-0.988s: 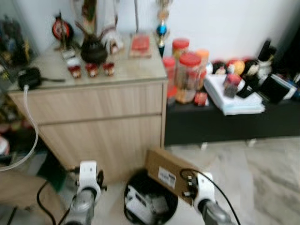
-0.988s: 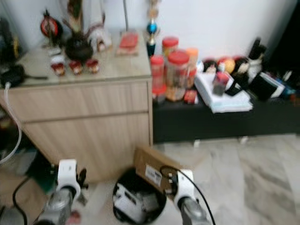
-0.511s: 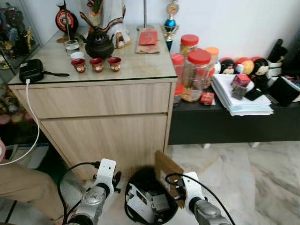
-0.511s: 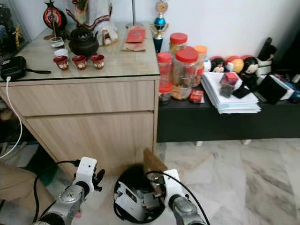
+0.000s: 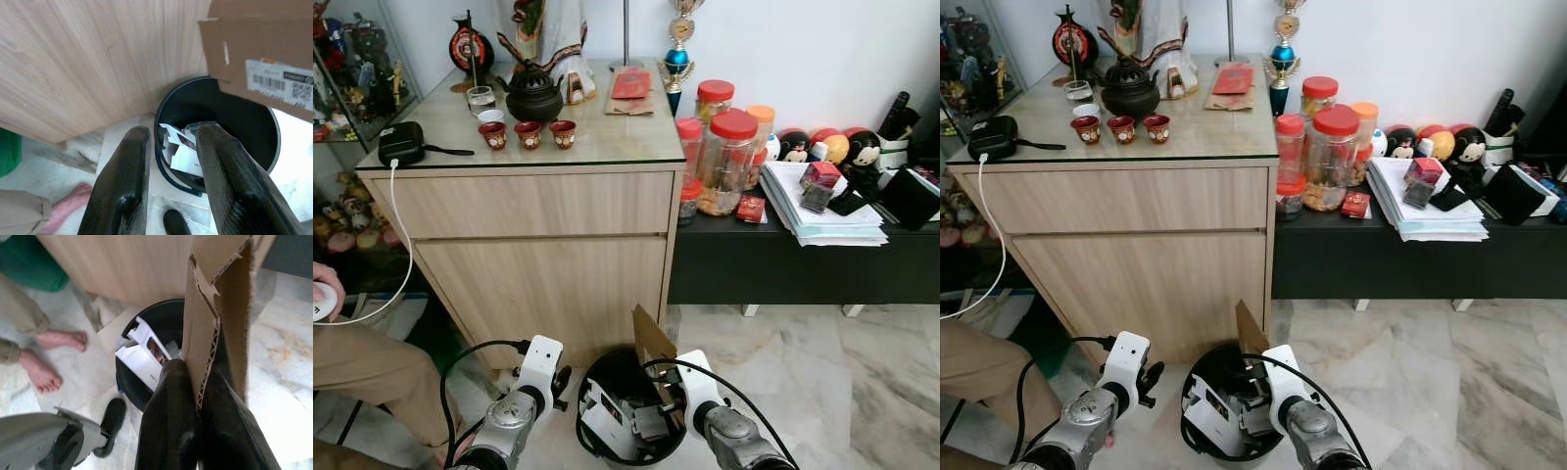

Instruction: Picking trash to rubbish bin

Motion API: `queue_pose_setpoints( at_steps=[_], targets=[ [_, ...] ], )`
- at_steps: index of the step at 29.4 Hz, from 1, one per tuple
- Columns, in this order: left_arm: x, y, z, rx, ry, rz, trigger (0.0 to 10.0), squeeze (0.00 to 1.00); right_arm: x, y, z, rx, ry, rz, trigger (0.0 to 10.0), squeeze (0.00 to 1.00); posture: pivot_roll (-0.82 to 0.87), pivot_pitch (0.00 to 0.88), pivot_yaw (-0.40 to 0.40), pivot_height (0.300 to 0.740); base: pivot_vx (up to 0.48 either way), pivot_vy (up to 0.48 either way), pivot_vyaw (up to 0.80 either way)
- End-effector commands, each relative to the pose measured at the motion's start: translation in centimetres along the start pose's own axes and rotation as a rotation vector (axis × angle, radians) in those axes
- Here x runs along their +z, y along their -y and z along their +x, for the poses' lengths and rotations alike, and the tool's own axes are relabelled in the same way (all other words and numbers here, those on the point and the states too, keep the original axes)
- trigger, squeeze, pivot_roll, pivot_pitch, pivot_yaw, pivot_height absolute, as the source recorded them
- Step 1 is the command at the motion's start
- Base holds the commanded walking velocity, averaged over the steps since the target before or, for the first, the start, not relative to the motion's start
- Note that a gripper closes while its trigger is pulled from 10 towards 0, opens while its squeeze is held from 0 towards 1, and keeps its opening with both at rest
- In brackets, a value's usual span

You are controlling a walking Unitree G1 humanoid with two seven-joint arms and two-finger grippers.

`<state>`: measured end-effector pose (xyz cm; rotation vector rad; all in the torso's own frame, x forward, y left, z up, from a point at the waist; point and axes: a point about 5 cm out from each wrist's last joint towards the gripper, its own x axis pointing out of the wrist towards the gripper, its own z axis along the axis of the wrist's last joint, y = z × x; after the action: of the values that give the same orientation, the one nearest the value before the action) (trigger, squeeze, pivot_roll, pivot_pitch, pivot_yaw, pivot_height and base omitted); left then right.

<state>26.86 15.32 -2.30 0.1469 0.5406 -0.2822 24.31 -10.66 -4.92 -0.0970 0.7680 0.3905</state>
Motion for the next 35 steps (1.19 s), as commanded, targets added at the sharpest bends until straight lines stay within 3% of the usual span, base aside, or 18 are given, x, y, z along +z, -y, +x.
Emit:
queue_pose_setpoints(
  at_steps=[1,10,21,22,34,35],
  targets=[
    [-0.2,0.2,0.0,-0.018,-0.017,0.011,10.0,0.0,0.9,-0.3,0.2,0.014,0.007,-0.045,10.0,0.0,0.1,0.04,-0.009,0.74,0.0,0.0,0.0],
    [-0.4,1.0,0.1,-0.056,-0.027,0.019,10.0,0.0,0.9,-0.2,0.3,-0.003,-0.001,-0.092,10.0,0.0,0.1,0.047,-0.018,0.74,0.0,0.0,0.0],
    [-0.5,1.3,0.1,-0.061,-0.027,0.012,10.0,0.0,0.8,0.1,0.2,-0.009,-0.003,-0.085,10.0,0.0,0.1,0.049,-0.028,0.74,0.0,0.0,0.0],
    [-0.5,1.3,0.0,-0.06,-0.026,0.011,10.0,0.0,0.8,0.1,0.2,-0.007,-0.001,-0.081,10.0,1.0,0.1,0.049,-0.028,0.74,0.0,0.0,0.0],
    [-0.5,1.1,0.0,-0.052,-0.023,0.002,10.0,0.0,0.9,0.2,0.2,-0.01,0.004,-0.076,10.0,1.0,0.1,0.045,-0.029,0.74,0.0,0.0,0.0],
    [-0.5,1.1,0.0,-0.049,-0.022,0.003,10.0,0.0,0.8,0.2,0.2,-0.012,0.004,-0.076,10.0,0.0,0.1,0.046,-0.028,0.74,0.0,0.0,0.0]
  ],
)
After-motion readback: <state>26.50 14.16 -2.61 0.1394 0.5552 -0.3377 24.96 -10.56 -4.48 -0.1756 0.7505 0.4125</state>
